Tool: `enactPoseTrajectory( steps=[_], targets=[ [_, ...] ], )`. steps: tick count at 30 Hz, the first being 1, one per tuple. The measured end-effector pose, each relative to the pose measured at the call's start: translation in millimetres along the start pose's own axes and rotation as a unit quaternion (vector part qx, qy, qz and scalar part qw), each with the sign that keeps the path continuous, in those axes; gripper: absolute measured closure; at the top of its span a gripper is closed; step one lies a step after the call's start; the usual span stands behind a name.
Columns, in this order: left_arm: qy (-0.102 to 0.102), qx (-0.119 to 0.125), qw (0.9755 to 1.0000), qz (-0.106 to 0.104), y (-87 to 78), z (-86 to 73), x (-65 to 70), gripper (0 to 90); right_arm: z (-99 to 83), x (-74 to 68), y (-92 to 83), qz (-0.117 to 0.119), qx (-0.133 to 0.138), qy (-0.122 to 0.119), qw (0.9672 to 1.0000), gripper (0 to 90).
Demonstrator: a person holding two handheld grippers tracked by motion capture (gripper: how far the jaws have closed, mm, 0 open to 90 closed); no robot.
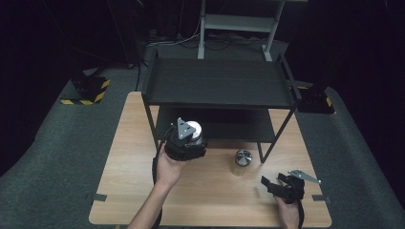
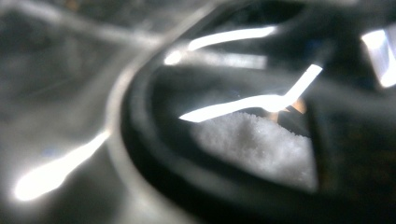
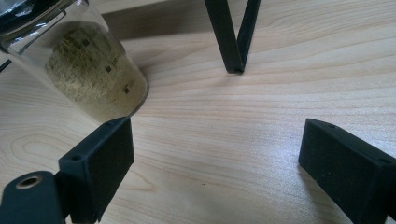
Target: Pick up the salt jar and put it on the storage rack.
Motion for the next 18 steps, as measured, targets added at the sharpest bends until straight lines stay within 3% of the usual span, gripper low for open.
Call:
enactPoseTrajectory(
  steps=[18],
  targets=[
    [-0.013,-0.002,0.9996,0.024,19.1,8.0,-4.1,30.8,-0.3,0.5,-0.3,0.002,0.001,0.0,1.0,9.9]
  ],
)
Point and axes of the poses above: each handheld gripper's, and its own axes: y roughly forward along the jaws, z roughly out of its top, x roughly to its right, the point moved 6 cm from there along y, roughly forward along the jaws, and after that the axes turned 5 degrees about z, right-handed, at the moved point
